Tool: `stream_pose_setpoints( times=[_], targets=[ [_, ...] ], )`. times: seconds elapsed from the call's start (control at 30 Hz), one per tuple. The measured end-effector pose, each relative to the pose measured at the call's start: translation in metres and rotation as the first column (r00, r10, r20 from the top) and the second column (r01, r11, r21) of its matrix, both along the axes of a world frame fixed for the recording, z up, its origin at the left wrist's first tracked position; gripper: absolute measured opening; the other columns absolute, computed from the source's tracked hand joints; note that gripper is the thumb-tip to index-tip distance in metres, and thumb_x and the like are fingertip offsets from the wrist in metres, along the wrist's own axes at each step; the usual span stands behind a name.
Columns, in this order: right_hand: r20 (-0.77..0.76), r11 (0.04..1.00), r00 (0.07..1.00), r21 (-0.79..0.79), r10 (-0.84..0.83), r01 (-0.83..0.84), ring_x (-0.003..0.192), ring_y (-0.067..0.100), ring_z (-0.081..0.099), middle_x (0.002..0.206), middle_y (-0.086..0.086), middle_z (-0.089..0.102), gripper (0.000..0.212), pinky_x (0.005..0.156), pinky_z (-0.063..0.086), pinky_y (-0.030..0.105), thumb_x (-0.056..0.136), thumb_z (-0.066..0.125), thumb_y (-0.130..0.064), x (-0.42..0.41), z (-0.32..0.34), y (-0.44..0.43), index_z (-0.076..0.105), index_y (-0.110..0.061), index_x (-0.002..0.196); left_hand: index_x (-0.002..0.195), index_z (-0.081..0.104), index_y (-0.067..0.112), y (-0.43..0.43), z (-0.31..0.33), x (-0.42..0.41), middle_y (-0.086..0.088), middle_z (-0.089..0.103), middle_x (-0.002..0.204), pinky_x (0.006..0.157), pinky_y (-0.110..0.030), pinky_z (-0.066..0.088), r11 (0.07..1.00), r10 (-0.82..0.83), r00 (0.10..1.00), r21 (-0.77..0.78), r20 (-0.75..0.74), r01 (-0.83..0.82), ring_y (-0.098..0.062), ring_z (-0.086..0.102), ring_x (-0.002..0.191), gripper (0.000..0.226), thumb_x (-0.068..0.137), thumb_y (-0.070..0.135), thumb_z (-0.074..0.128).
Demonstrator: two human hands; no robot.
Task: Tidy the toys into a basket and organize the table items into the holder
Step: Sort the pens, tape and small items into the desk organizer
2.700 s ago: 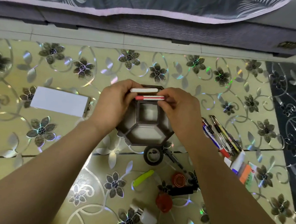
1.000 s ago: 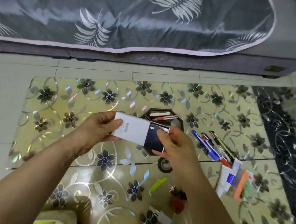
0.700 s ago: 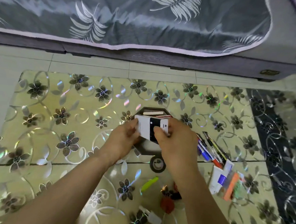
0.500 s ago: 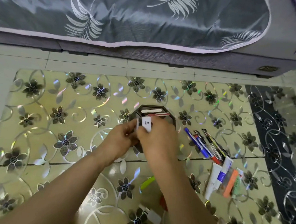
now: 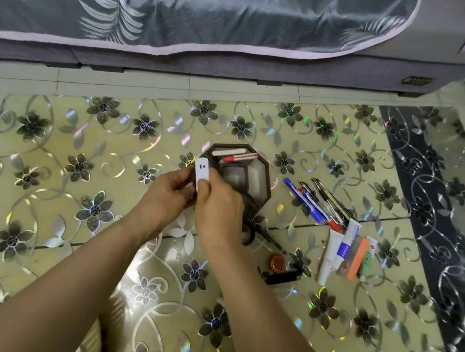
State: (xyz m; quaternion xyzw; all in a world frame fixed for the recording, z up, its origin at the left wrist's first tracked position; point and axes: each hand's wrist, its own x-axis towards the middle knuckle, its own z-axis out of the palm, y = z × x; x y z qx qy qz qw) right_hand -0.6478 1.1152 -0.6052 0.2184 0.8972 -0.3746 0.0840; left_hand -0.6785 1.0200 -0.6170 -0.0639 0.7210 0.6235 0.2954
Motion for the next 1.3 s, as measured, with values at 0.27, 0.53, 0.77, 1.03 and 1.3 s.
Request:
stream_pose_setpoints(
  times=[0.27, 0.53, 0.77, 1.03, 1.3],
  targets=[
    [-0.199, 0.985, 0.965, 0.014, 0.17, -0.171, 0.14, 0.011, 0.033, 0.154, -0.001, 0.034, 0.071, 0.109, 0.024, 0.014, 0.083, 0.039, 0.001, 0.095, 0.0, 0.013, 0.032, -0.026, 0.148, 0.145, 0.03, 0.033, -0.001, 0.004, 0.067, 0.017, 0.035, 0.147, 0.103, -0.018, 0.037, 0.884, -0.333, 0.845, -0.451, -0.418, 0.125, -0.002, 0.045, 0.127, 0.072, 0.087, -0.001, 0.057],
    [-0.084, 0.974, 0.982, 0.172, 0.167, -0.15, 0.129, 0.019, 0.048, 0.146, 0.001, 0.044, 0.082, 0.1, 0.045, 0.035, 0.072, 0.076, 0.0, 0.158, -0.059, 0.093, 0.041, -0.027, 0.141, 0.144, 0.036, 0.022, 0.039, -0.041, 0.143, 0.0, 0.038, 0.149, 0.111, -0.024, 0.033, 0.709, -0.628, 0.697, -0.623, -0.347, 0.329, -0.016, 0.039, 0.135, 0.074, 0.076, 0.004, 0.061],
    [-0.085, 0.969, 0.984, 0.209, 0.153, -0.133, 0.108, 0.019, 0.054, 0.124, 0.006, 0.062, 0.056, 0.091, 0.046, 0.027, 0.074, 0.044, -0.027, 0.162, -0.058, 0.151, 0.063, -0.012, 0.124, 0.13, 0.056, 0.014, 0.084, -0.067, 0.139, -0.008, 0.057, 0.133, 0.1, -0.027, 0.042, 0.644, -0.653, 0.689, -0.71, -0.315, 0.285, -0.027, 0.056, 0.119, 0.058, 0.073, 0.005, 0.068],
    [-0.002, 0.92, 0.956, 0.272, 0.295, -0.283, 0.09, 0.025, 0.058, 0.107, 0.001, 0.062, 0.029, 0.073, 0.051, 0.036, 0.079, 0.051, -0.014, 0.161, -0.081, 0.171, 0.066, -0.019, 0.103, 0.126, 0.059, 0.021, 0.097, -0.074, 0.152, -0.003, 0.062, 0.121, 0.093, -0.023, 0.041, 0.612, -0.583, 0.775, -0.76, -0.244, 0.221, -0.024, 0.059, 0.108, 0.052, 0.075, 0.01, 0.06],
    [0.117, 0.808, 0.907, 0.418, 0.406, -0.415, 0.092, 0.022, 0.058, 0.103, 0.001, 0.062, 0.037, 0.066, 0.05, 0.028, 0.063, 0.081, -0.006, 0.158, -0.106, 0.159, 0.068, -0.019, 0.095, 0.118, 0.062, 0.023, 0.082, -0.09, 0.153, -0.002, 0.063, 0.112, 0.087, -0.026, 0.047, 0.537, -0.581, 0.799, -0.811, -0.158, 0.23, -0.023, 0.059, 0.098, 0.053, 0.069, 0.006, 0.07]
  ],
)
